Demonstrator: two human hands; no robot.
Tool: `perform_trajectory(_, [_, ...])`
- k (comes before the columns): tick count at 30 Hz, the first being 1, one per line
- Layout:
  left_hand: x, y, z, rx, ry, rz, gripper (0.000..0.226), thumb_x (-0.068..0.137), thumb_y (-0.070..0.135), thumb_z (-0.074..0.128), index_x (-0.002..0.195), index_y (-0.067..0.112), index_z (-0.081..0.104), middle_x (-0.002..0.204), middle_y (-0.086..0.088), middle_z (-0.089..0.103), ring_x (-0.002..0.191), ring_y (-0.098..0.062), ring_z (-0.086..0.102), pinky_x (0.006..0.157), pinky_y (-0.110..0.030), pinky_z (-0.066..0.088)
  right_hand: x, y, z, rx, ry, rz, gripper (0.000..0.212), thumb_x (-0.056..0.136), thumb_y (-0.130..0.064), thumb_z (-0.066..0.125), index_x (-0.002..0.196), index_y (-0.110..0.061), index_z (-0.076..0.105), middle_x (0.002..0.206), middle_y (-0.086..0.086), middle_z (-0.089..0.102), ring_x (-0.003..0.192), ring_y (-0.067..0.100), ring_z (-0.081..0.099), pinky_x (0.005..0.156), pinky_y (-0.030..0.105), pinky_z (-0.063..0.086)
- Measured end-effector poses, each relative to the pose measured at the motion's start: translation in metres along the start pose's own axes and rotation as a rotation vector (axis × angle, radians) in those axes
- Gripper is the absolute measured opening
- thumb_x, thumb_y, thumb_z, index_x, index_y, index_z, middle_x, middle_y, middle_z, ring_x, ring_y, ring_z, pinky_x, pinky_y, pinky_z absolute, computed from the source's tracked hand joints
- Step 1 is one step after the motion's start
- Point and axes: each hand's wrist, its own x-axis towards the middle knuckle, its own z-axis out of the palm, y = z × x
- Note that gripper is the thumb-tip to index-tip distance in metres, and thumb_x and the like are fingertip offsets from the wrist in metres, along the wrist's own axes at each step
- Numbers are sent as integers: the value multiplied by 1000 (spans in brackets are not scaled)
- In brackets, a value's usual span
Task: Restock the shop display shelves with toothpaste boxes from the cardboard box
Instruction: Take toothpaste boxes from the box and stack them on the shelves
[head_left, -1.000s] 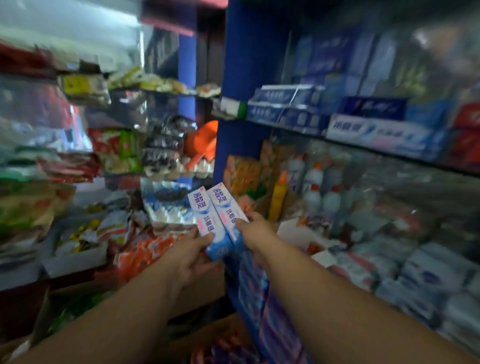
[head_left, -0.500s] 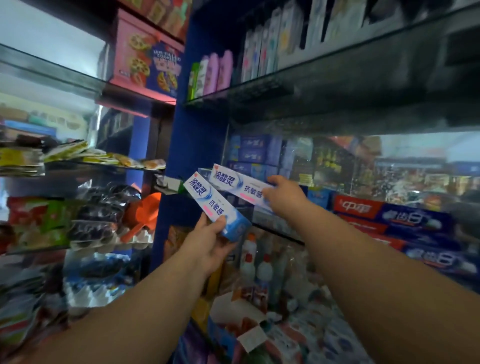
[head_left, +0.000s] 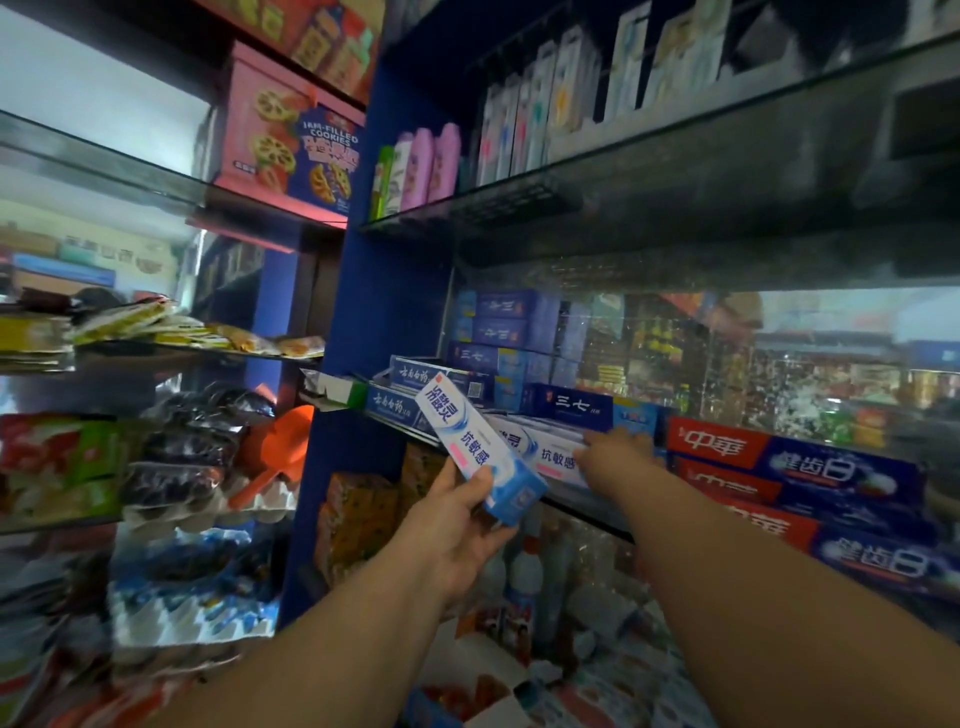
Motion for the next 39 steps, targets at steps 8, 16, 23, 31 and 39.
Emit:
perform_trajectory(8, [9, -7, 9, 22, -28, 13, 32, 98, 9, 46, 120, 31, 51, 112, -7, 63, 94, -24, 61, 94, -51, 45, 5, -7, 0, -46, 164, 12, 41, 95, -35, 43, 133, -22, 50, 143, 10, 35, 131, 32, 30, 106, 49, 27])
perform_trajectory(16, [20, -9, 34, 158, -33, 104, 38, 99, 13, 46, 134, 29, 47, 122, -10, 64, 97, -24, 65, 82, -39, 56, -28, -52, -34, 481, -254, -277, 49, 81, -56, 59, 114, -21, 65, 116, 5, 67, 102, 24, 65, 98, 46, 50])
perform_trajectory(23, [24, -8, 27, 567, 25, 61, 31, 93, 19, 56, 124, 18, 56, 115, -9, 68, 103, -25, 66, 96, -42, 52, -27, -35, -33, -50, -43, -378, 52, 90, -23, 59, 140, -22, 45, 138, 7, 52, 114, 25, 56, 93, 36, 49])
perform_trajectory(31, [24, -15, 6, 713, 91, 55, 37, 91, 21, 57, 128, 24, 55, 121, -2, 64, 112, -21, 60, 101, -40, 48, -17, -31, -15, -336, 70, -380, 42, 93, -33, 49, 135, -35, 49, 133, 2, 57, 118, 26, 54, 93, 39, 49])
perform_trajectory(39, [26, -20, -30, 617, 188, 9, 43, 94, 19, 54, 136, 15, 48, 124, -7, 60, 106, -24, 59, 93, -35, 53, -14, -31, -4, -438, 111, -325, 44, 93, -47, 46, 134, -32, 49, 137, 7, 53, 128, 31, 39, 104, 49, 30])
